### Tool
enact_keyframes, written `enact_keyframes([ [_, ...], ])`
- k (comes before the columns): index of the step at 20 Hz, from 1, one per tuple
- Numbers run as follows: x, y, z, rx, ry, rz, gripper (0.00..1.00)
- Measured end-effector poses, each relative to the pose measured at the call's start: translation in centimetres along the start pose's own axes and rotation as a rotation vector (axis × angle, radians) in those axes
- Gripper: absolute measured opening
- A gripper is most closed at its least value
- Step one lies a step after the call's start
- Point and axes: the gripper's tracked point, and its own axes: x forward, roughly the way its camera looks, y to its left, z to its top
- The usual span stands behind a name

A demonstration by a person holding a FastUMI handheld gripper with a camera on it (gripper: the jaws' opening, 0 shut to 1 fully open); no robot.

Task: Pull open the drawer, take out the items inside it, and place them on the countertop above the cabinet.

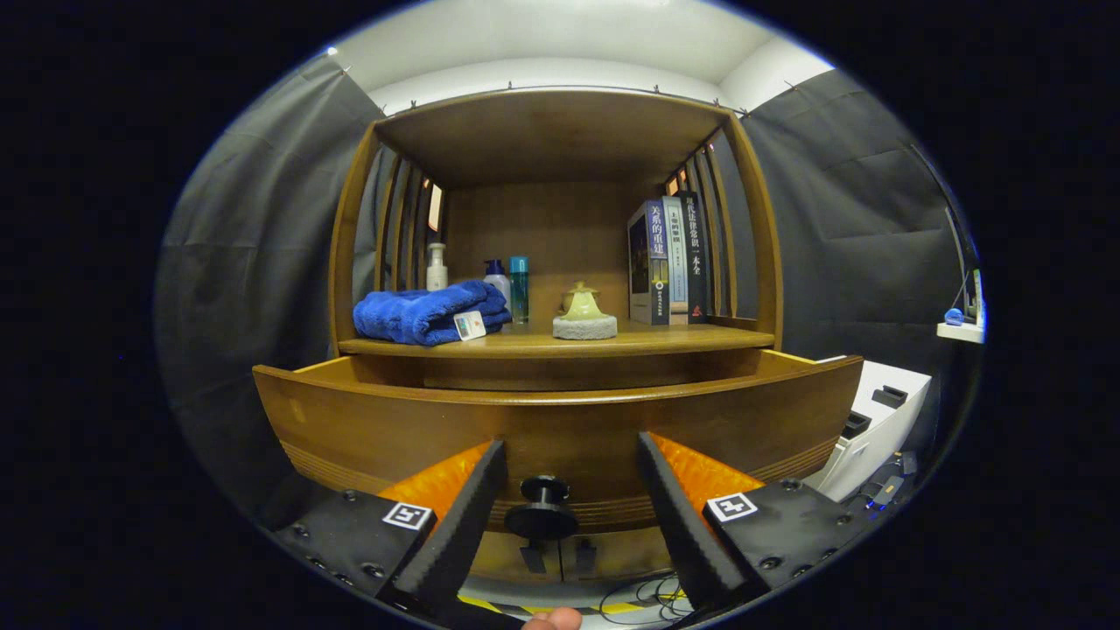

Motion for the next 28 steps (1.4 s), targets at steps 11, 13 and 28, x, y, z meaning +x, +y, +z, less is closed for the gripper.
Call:
enact_keyframes([
  [11, 9.8, 0.0, 0.6, 0.031, 0.007, 0.008, 0.98],
  [13, 11.3, 0.0, 0.7, 0.026, 0.007, 0.008, 0.98],
  [28, 8.3, 0.5, 1.8, -0.039, -0.023, 0.039, 0.98],
])
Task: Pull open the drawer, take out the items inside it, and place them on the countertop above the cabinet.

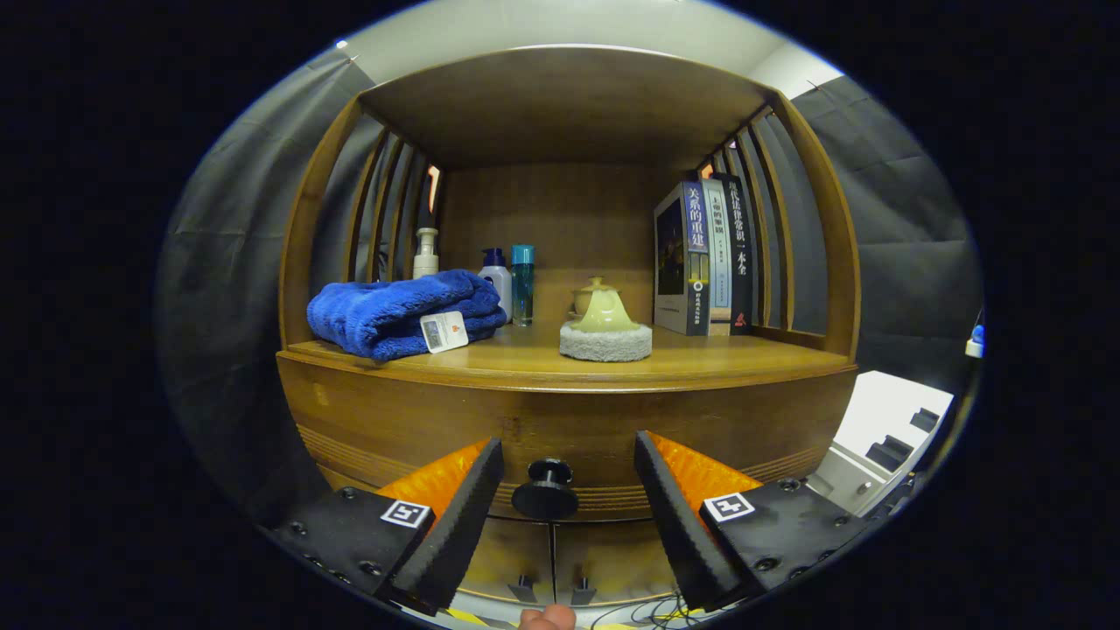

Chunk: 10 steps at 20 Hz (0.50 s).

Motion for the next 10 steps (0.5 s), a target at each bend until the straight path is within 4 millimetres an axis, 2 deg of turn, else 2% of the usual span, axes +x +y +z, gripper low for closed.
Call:
enact_keyframes([
  [4, -4.0, 0.3, 3.0, 0.036, -0.046, 0.029, 0.98],
  [10, -8.5, 0.1, 8.2, -0.026, -0.096, 0.053, 0.97],
])
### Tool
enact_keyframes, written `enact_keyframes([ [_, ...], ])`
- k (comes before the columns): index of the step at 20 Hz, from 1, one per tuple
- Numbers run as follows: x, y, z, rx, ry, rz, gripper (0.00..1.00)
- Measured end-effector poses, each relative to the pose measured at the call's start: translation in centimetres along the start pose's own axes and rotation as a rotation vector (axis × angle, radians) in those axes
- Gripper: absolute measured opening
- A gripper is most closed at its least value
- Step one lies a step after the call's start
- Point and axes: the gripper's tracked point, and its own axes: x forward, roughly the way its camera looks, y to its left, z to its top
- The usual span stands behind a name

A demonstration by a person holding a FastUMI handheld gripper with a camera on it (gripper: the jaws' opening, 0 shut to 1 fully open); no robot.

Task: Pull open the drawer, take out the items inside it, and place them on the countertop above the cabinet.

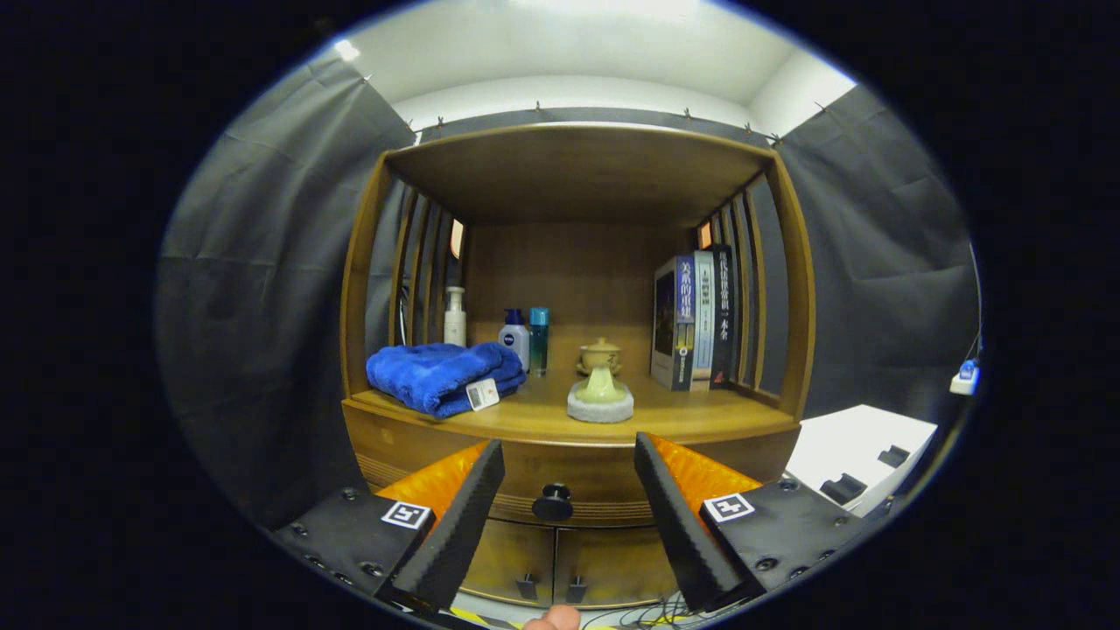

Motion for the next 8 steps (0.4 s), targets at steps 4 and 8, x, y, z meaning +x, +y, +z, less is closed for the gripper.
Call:
enact_keyframes([
  [4, -2.6, 0.5, 2.9, -0.008, -0.029, 0.017, 0.97],
  [8, -4.9, 1.2, 5.8, -0.012, -0.056, 0.048, 0.97],
])
